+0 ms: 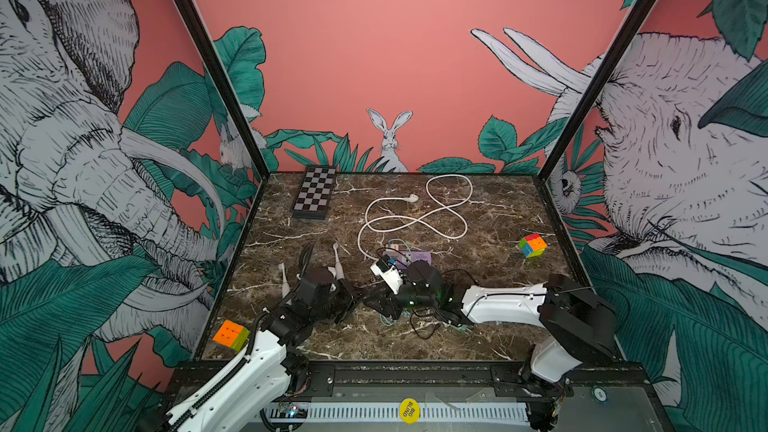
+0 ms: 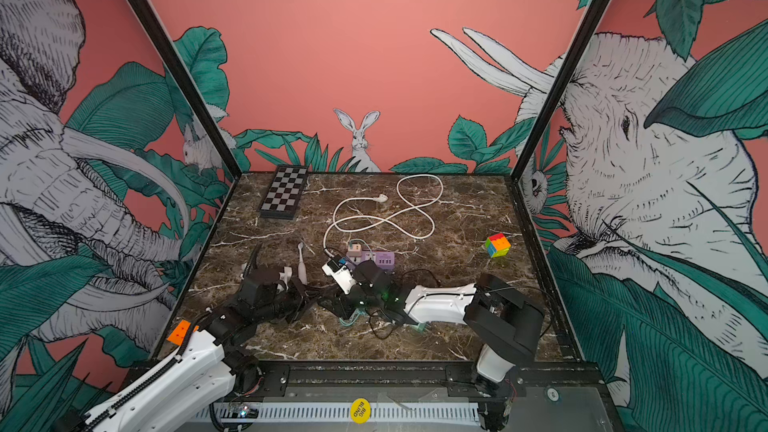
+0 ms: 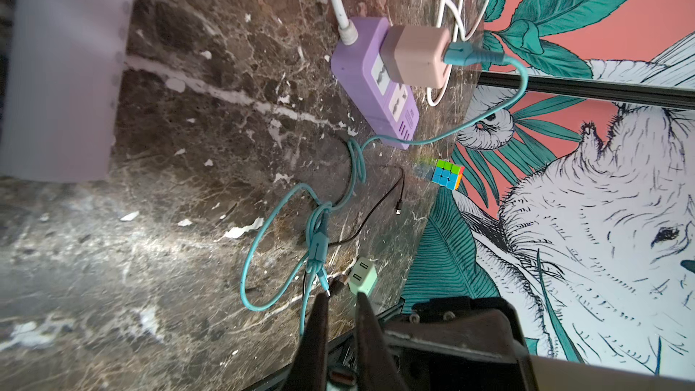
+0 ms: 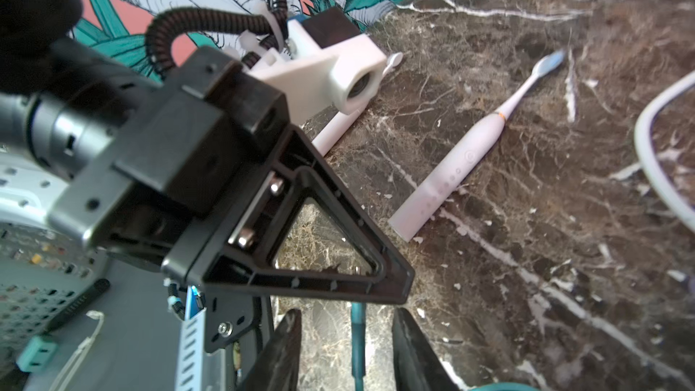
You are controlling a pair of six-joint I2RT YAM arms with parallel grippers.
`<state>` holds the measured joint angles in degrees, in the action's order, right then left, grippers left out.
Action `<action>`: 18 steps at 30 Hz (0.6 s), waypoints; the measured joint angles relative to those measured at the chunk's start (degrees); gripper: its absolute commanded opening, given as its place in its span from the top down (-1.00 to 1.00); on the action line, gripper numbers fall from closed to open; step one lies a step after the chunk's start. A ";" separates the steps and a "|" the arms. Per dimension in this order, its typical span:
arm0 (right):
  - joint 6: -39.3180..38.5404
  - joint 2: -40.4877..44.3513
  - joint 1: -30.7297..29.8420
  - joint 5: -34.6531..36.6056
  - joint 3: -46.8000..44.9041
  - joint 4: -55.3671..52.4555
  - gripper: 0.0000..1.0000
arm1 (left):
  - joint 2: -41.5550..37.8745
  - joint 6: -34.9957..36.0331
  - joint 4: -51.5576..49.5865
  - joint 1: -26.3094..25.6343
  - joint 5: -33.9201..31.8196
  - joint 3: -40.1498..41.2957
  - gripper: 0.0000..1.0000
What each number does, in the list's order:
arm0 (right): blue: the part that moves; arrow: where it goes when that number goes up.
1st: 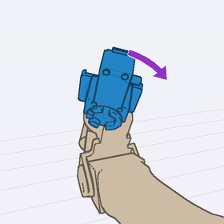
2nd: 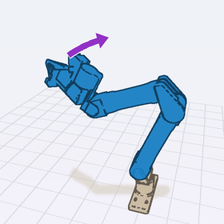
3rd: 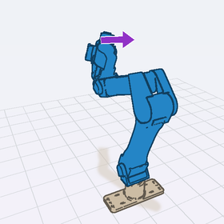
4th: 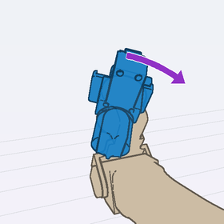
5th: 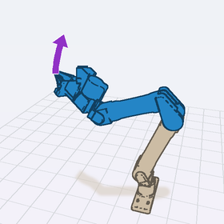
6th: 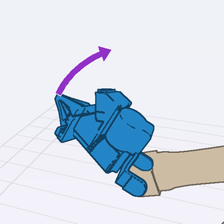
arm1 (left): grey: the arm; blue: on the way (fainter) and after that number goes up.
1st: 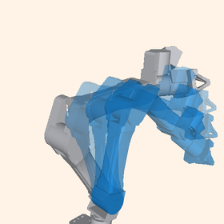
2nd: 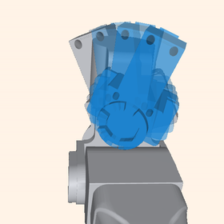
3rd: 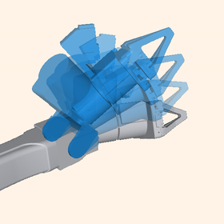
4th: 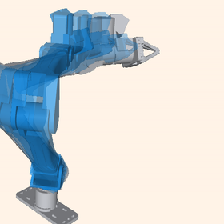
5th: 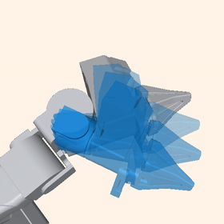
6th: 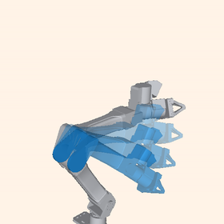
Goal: Charge the electric toothbrush
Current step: Pick up the charging cable from the center of the board.
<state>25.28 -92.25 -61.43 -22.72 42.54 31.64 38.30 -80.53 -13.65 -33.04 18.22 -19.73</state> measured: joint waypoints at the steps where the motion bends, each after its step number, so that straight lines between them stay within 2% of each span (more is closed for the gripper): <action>1: 0.13 0.46 0.02 -0.11 -1.05 0.87 0.10 | -0.33 -0.13 -0.04 0.00 -0.15 0.00 1.00; 5: 1.84 0.81 0.13 -1.62 -3.82 5.29 0.10 | -1.49 -1.16 0.02 0.00 -0.72 0.04 1.00; 8: 4.15 -0.11 0.26 -2.43 -6.27 12.46 0.11 | -2.05 -2.47 0.31 0.00 -0.92 0.57 1.00; 13: 7.93 -3.93 0.31 -1.86 -10.84 24.94 0.12 | -3.69 -4.57 0.28 0.00 -1.42 1.57 1.00; 18: 9.35 -7.08 0.31 0.33 -11.67 32.30 0.15 | -5.31 -6.03 0.37 0.00 -1.75 1.99 1.00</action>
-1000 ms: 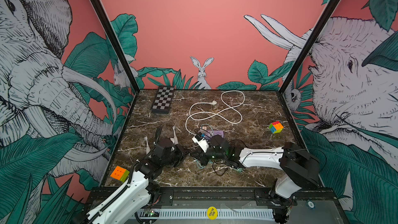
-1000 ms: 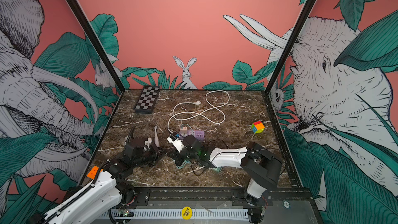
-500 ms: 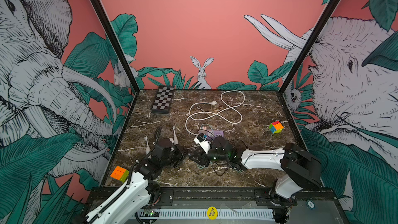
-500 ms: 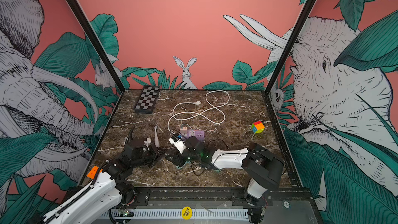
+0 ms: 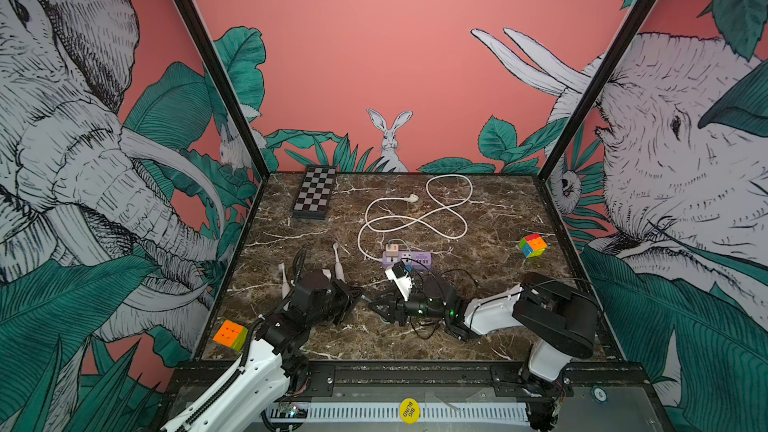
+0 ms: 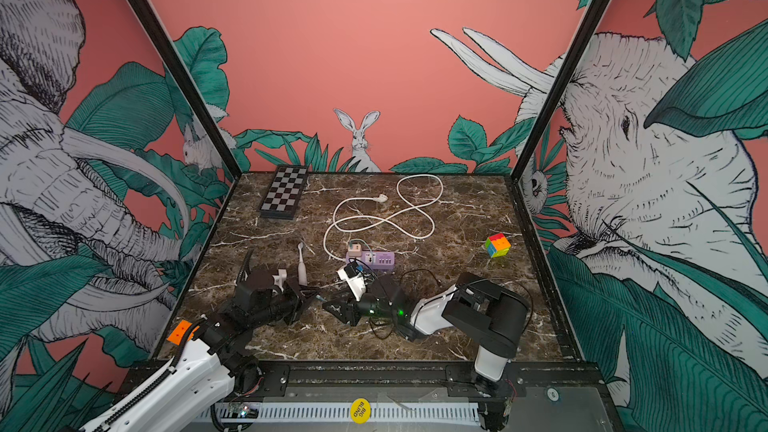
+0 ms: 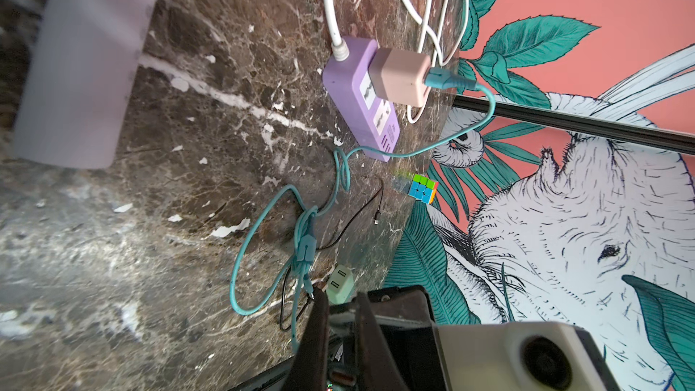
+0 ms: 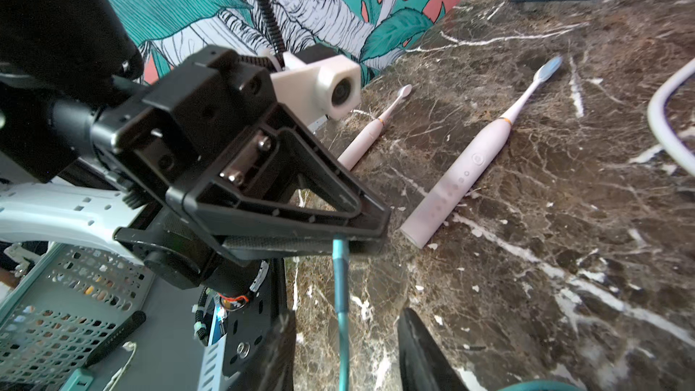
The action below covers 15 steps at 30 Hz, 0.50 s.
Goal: Charge the electric toothbrush
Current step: Pick up the charging cable from the center of the board.
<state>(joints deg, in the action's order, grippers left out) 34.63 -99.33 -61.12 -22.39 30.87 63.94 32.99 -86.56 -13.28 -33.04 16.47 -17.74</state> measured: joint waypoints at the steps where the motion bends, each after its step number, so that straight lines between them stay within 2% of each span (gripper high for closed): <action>1: 0.22 -0.50 0.00 0.66 -0.02 1.44 0.16 | -0.13 -0.13 -0.02 0.00 -0.04 0.02 1.00; 8: 1.22 -2.19 0.02 2.12 0.61 6.34 0.23 | -0.46 -0.72 0.42 0.00 -0.09 0.63 1.00; 15: 2.47 -4.33 0.00 2.10 1.33 8.72 0.22 | -0.61 -0.85 0.79 0.00 -0.15 0.66 1.00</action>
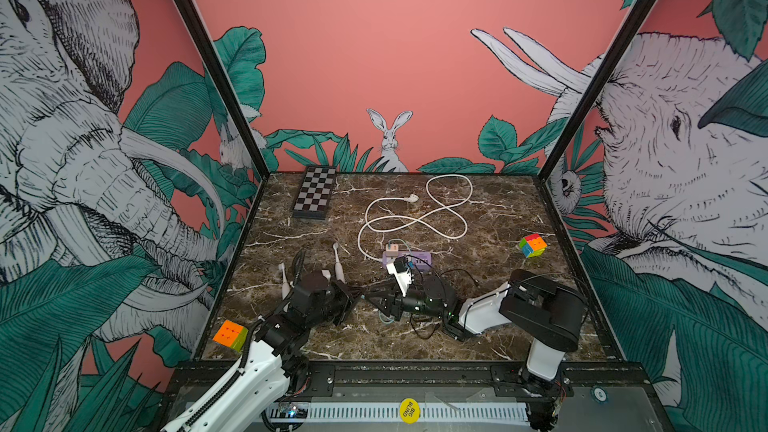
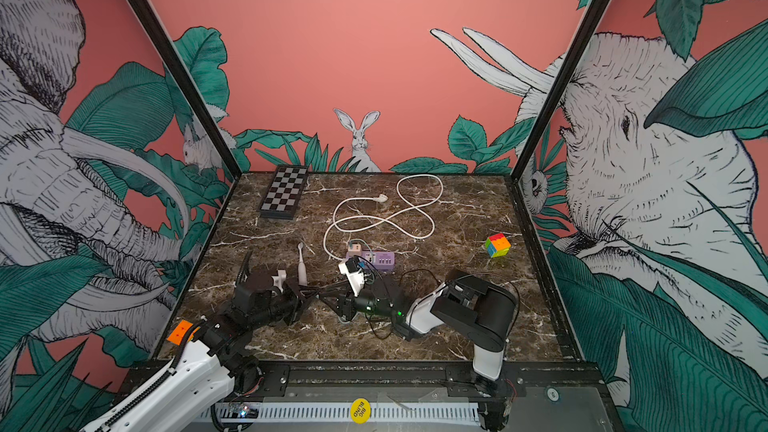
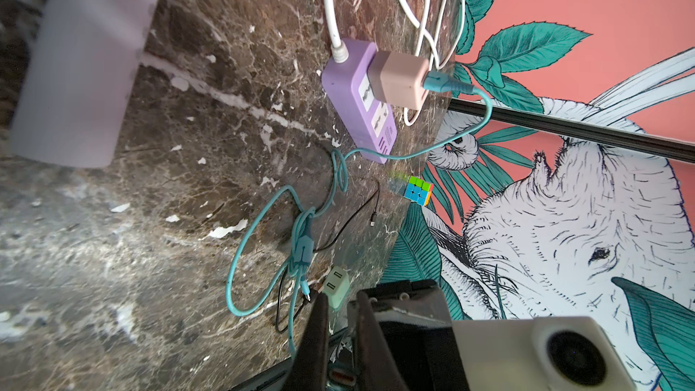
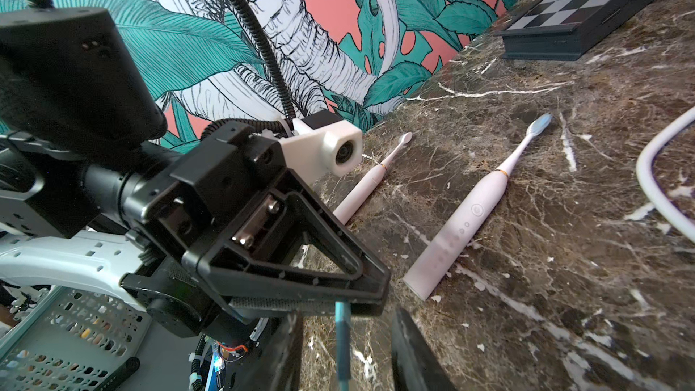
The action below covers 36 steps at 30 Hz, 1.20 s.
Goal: Charge the electric toothbrush
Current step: Pick up the charging cable from the center of the board.
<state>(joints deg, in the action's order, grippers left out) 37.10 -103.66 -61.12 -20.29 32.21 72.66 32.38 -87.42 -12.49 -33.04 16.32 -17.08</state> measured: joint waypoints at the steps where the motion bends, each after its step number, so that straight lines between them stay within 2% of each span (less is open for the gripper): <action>1: 0.13 -0.44 0.00 0.00 0.00 0.22 0.21 | -0.13 -0.02 0.00 0.00 -0.04 0.00 1.00; 8: 0.63 -1.33 -0.37 -0.07 0.48 0.44 0.23 | -0.87 -0.02 -0.02 0.00 -0.17 0.00 1.00; 30: 2.38 -3.58 -1.51 -0.26 2.23 2.99 0.57 | -2.01 -0.04 -0.02 0.00 -0.57 0.35 1.00; 36: 2.58 -4.09 -1.51 -0.37 2.69 2.95 0.57 | -2.08 -0.04 -0.04 0.00 -0.81 0.35 1.00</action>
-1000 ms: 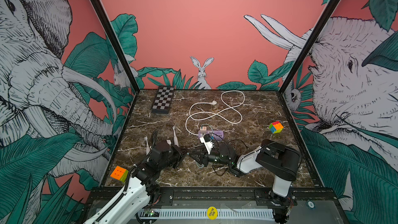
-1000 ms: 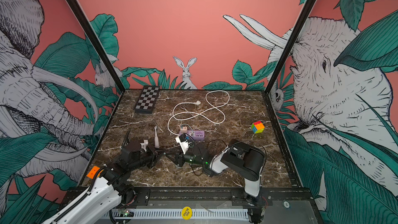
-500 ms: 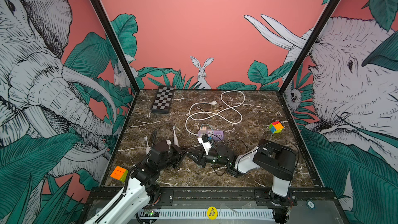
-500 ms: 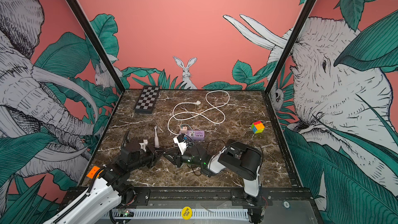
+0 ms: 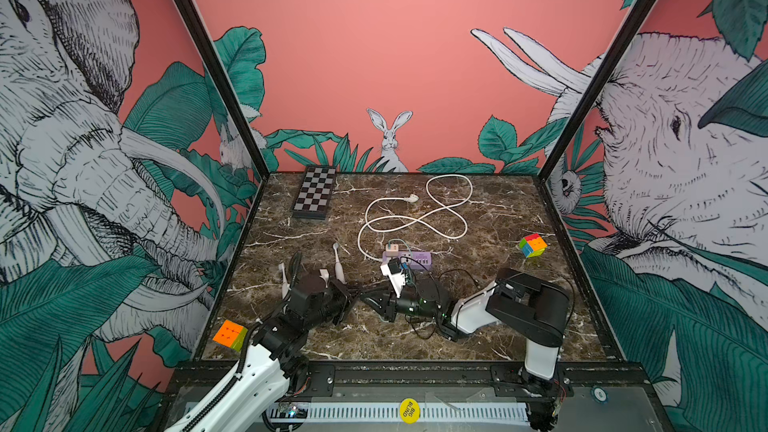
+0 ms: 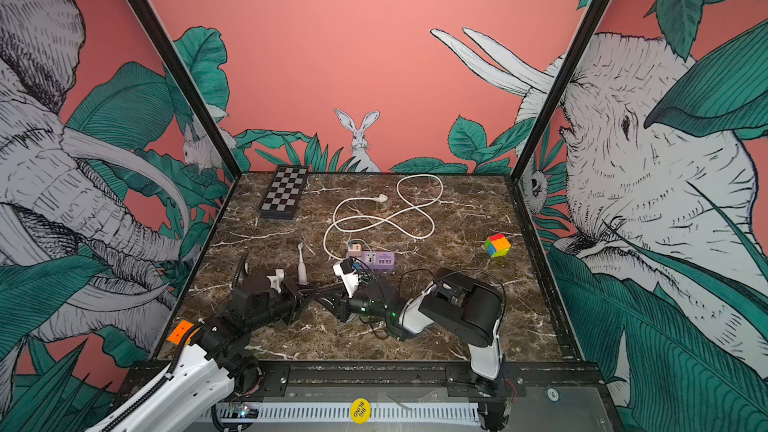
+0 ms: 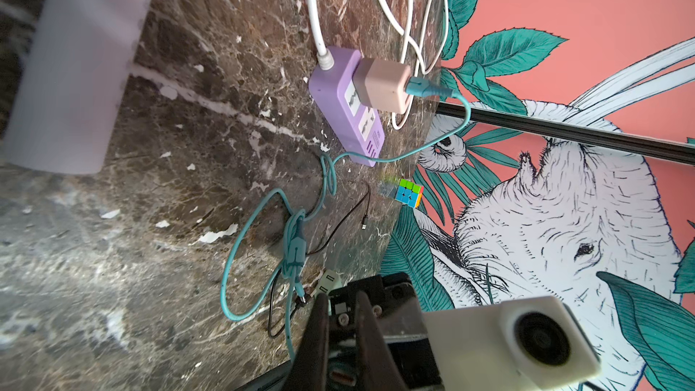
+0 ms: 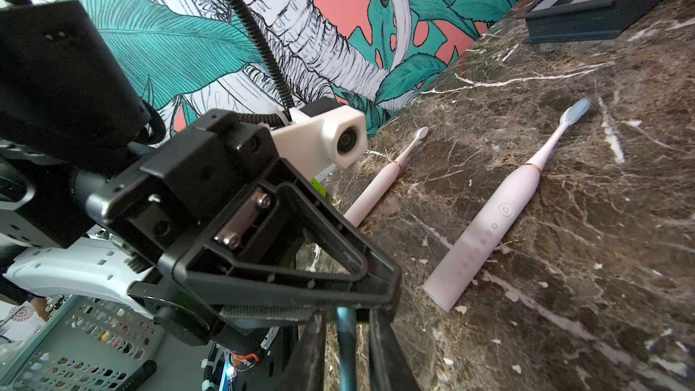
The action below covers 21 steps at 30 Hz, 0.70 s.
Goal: Charge the electric toothbrush
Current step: Pick up the charging cable from the center of the board.
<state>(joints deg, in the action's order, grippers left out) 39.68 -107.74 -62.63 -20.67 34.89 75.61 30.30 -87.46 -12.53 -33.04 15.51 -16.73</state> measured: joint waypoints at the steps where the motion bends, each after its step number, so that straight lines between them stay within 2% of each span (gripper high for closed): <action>1: 0.02 0.00 0.00 -0.09 0.00 0.02 0.56 | -0.02 0.00 0.00 0.00 0.00 0.00 1.00; 6: 0.42 -0.04 0.00 -0.13 0.00 0.20 0.70 | -0.35 0.00 0.00 0.00 0.02 0.07 1.00; 12: 0.59 -0.22 -0.07 -0.11 0.00 0.55 1.00 | -0.55 -0.04 -0.24 0.02 -0.09 0.09 1.00; 20: -0.50 1.20 -0.42 0.72 -0.92 -0.46 1.00 | -1.97 -0.22 -2.01 0.00 0.13 0.02 1.00; 21: -0.87 1.81 -0.52 0.74 -1.20 -1.05 1.00 | -2.21 -0.24 -2.51 0.00 0.31 -0.13 0.46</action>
<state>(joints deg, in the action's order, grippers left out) 38.81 -105.93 -63.16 -19.92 33.69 74.56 28.10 -87.70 -15.05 -33.04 15.81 -16.86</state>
